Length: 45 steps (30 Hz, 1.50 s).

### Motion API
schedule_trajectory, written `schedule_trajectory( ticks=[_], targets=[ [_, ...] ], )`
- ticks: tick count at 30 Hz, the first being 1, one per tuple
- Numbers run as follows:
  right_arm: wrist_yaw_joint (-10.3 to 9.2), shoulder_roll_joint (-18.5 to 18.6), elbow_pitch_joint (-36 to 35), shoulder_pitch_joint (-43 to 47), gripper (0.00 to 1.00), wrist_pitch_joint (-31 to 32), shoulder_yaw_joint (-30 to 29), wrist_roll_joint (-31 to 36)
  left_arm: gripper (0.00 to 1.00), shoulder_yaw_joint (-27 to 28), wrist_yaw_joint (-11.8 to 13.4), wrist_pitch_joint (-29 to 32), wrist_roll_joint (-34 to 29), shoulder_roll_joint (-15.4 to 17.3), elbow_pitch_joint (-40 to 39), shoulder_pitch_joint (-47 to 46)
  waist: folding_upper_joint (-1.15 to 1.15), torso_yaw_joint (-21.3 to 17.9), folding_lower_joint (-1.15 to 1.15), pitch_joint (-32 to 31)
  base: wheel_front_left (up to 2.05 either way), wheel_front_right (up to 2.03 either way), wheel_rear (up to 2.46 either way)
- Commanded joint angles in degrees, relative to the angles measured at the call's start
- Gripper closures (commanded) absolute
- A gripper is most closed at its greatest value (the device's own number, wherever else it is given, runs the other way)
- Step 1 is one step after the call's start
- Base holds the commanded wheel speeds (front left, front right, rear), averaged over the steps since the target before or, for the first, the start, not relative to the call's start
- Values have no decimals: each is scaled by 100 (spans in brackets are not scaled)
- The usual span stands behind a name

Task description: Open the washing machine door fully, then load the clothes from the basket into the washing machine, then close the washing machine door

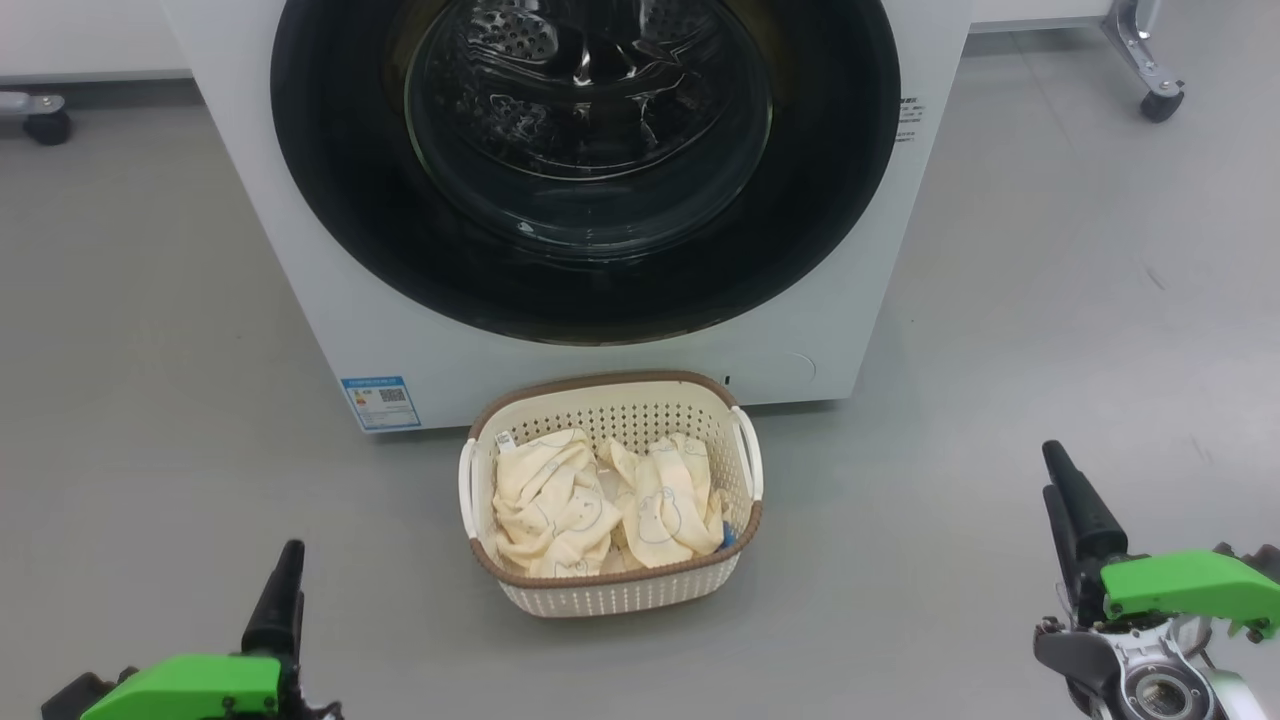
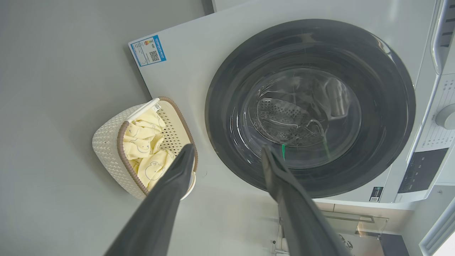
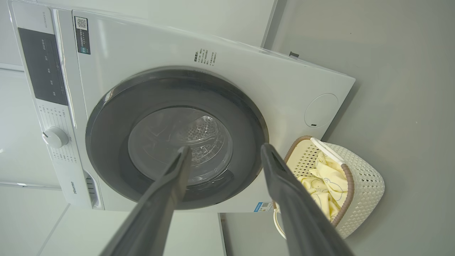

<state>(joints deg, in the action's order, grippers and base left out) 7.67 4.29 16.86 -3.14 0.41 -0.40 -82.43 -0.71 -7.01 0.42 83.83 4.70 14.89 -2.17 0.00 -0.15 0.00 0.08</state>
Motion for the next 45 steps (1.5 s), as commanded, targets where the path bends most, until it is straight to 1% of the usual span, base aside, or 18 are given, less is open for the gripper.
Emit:
schedule_trajectory(
  ticks=[1, 7, 20, 27, 38, 45],
  targets=[
    [-6, 154, -225, -355, 0, -68, 50, 118, 0, 32, -14, -70, -112, 148, -220, -306, 0, -1, 0, 1, 0, 0, 0],
    [-7, 210, -256, -429, 0, -170, 134, 543, 0, -41, -17, -177, -516, 243, -263, -351, 0, -7, 0, 2, 0, 0, 0],
    [-8, 342, -298, -573, 0, -390, 361, 1546, 0, -118, -22, -396, -1404, 330, -422, -399, 0, -5, 0, -2, 0, 0, 0],
    [-9, 408, -306, -640, 0, -508, 497, 2056, 0, -221, -24, -514, -1858, 450, -455, -421, 0, -3, 0, 1, 0, 0, 0],
    [-11, 492, -289, -722, 0, -677, 674, 2740, 0, -343, -28, -682, -2563, 576, -524, -444, 0, -1, 0, 2, 0, 0, 0],
    [-12, 552, -265, -769, 0, -796, 793, 3247, 0, -412, -31, -800, -3282, 719, -572, -414, 0, -1, 0, -1, 0, 0, 0]
  ],
)
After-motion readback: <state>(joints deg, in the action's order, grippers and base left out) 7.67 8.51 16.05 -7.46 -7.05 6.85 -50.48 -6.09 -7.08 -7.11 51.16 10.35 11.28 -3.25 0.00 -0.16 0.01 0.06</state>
